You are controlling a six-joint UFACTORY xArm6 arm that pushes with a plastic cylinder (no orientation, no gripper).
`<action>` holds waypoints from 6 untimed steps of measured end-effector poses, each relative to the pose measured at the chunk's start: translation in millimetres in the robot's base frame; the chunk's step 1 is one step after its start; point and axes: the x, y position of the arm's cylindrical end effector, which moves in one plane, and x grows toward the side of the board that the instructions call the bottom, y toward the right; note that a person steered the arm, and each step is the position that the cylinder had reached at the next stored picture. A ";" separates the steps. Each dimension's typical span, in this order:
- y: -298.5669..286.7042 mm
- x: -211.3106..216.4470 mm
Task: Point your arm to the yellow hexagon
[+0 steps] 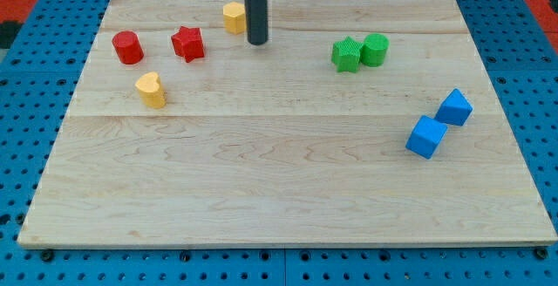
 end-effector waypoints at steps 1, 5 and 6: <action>-58.5 -10.5; -4.4 14.9; -11.3 -39.5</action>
